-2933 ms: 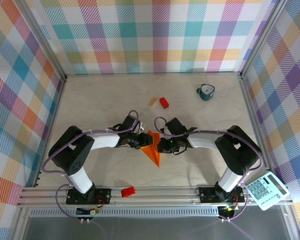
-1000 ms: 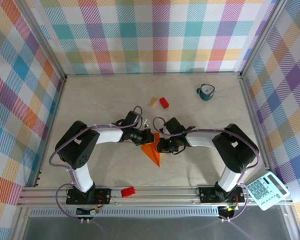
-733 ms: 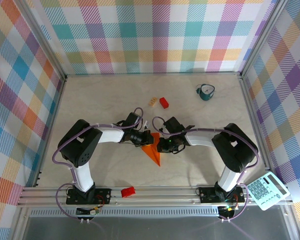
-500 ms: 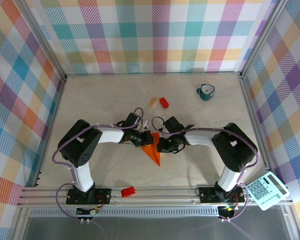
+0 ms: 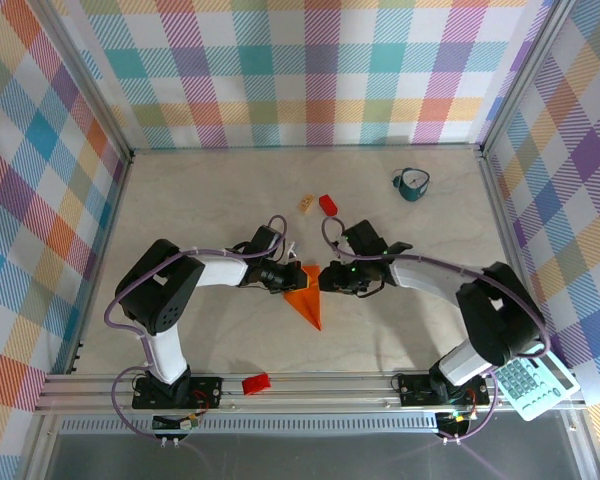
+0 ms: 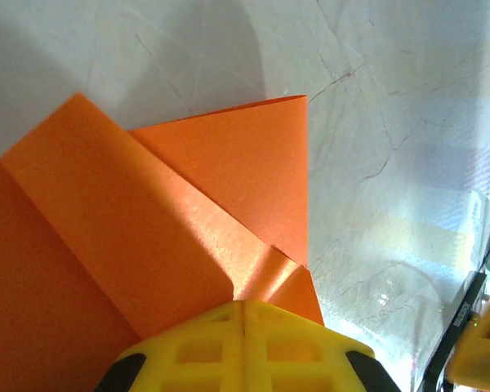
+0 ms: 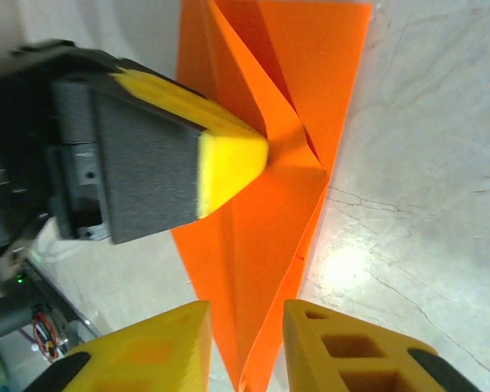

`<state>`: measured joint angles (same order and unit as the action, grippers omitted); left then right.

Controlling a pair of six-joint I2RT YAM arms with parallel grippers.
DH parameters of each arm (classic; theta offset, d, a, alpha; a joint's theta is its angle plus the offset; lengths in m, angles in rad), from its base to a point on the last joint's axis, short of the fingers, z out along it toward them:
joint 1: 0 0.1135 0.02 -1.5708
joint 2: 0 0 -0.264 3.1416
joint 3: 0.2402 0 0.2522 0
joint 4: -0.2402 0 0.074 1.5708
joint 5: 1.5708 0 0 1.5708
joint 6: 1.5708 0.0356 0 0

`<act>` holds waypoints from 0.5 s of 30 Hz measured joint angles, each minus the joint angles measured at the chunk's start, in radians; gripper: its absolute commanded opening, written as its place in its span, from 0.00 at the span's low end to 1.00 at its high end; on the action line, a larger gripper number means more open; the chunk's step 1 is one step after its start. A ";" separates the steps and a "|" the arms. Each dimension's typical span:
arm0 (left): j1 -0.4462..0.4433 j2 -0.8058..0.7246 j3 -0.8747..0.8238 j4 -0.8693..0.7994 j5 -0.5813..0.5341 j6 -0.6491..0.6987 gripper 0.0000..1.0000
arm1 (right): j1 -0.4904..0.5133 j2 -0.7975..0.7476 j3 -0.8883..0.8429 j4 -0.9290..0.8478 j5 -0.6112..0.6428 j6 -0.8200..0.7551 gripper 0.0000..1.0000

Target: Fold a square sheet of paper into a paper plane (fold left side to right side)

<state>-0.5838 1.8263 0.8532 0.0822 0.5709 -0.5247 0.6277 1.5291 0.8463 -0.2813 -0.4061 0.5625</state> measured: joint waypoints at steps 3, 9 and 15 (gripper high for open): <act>0.000 0.000 0.000 0.000 -0.001 0.000 0.00 | 0.003 -0.022 -0.004 0.002 -0.039 0.006 0.10; 0.000 -0.002 0.000 -0.001 -0.006 0.000 0.00 | 0.084 0.008 -0.042 0.081 -0.142 0.063 0.04; 0.000 -0.002 0.000 -0.001 -0.007 0.000 0.00 | 0.127 0.096 -0.072 0.166 -0.195 0.116 0.04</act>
<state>-0.5842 1.8240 0.8532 0.0814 0.5640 -0.5247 0.7551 1.6249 0.7738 -0.1150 -0.6010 0.6781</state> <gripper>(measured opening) 0.050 0.051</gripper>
